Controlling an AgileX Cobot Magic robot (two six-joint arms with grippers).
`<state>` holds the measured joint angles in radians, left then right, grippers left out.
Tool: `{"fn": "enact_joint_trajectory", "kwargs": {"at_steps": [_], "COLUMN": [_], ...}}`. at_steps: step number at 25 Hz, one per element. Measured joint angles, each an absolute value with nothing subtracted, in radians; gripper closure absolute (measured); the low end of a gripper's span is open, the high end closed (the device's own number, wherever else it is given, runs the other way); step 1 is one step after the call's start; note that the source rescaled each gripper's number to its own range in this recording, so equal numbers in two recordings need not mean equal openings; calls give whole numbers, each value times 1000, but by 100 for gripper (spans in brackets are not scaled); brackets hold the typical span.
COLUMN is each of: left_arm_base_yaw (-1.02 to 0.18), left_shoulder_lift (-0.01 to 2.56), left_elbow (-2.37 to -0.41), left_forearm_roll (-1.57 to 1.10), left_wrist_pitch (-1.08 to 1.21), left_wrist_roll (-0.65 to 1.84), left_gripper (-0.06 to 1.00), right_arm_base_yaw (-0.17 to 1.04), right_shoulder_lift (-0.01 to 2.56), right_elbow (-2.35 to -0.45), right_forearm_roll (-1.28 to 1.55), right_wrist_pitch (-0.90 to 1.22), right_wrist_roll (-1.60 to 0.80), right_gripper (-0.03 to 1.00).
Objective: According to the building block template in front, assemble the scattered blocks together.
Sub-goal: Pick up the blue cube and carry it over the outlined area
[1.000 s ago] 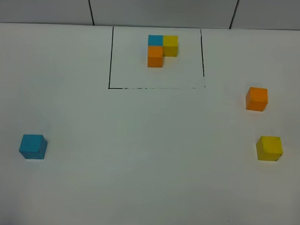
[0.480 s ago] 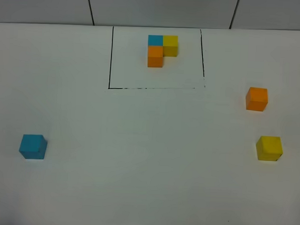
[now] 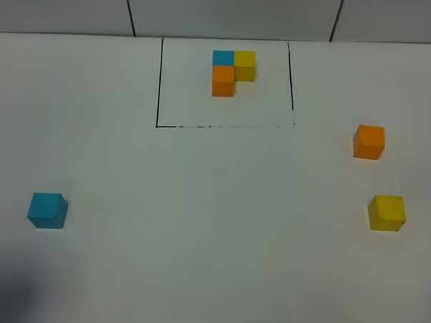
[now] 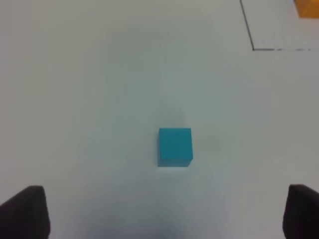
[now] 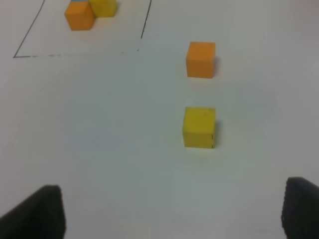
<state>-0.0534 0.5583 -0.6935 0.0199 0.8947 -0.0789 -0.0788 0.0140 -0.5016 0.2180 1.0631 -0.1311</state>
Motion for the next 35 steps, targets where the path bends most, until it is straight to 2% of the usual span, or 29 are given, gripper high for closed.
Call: {"fn": "enact_joint_trajectory", "kwargs": {"at_steps": [9,16,23,35], "left_arm_base_yaw": [-80,-160,-170,-158], "left_shoulder_lift": [1183,1519,1670,1701], "left_elbow": [-872,-923,-925,-882], "left_forearm_roll": [-5,0,0,21], "left_wrist_pitch": [903,842,765,731], "left_wrist_roll": [-77,-62,-106,-110], "left_gripper": [-4,-4,-4,-4], "right_arm_base_yaw": [-79,-79,-79,-79], "right_shoulder_lift": [14,14,14,14], "right_elbow": [-502,-502,-502,-502], "right_forearm_roll": [218,218,218,218], "right_wrist_pitch": [1063,1063,1063,1063], "right_wrist_roll": [-130,-127,-126,-123], "right_gripper": [22,22,22,22]}}
